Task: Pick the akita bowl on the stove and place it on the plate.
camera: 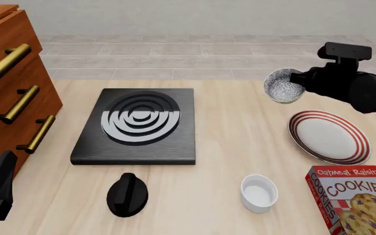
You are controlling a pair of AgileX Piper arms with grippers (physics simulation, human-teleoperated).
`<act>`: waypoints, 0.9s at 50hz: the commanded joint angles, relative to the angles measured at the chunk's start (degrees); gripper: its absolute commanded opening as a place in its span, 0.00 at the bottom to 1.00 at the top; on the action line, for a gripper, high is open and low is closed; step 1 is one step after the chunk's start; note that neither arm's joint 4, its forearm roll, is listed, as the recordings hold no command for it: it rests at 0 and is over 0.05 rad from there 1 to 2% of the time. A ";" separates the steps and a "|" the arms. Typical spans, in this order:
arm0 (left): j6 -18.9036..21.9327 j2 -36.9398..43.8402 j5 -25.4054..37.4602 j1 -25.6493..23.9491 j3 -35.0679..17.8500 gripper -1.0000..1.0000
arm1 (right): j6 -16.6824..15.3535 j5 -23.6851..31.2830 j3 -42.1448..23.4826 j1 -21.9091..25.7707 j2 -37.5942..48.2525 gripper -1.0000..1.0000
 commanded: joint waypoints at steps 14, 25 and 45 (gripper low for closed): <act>0.00 0.00 0.00 0.00 0.00 1.00 | -0.25 -3.78 3.11 -6.09 0.47 0.00; 0.00 0.00 0.00 0.00 0.00 1.00 | -0.41 -4.66 3.60 -9.26 0.87 0.00; 0.00 0.00 0.00 0.00 0.00 1.00 | -0.35 -7.99 7.12 -14.90 1.60 0.00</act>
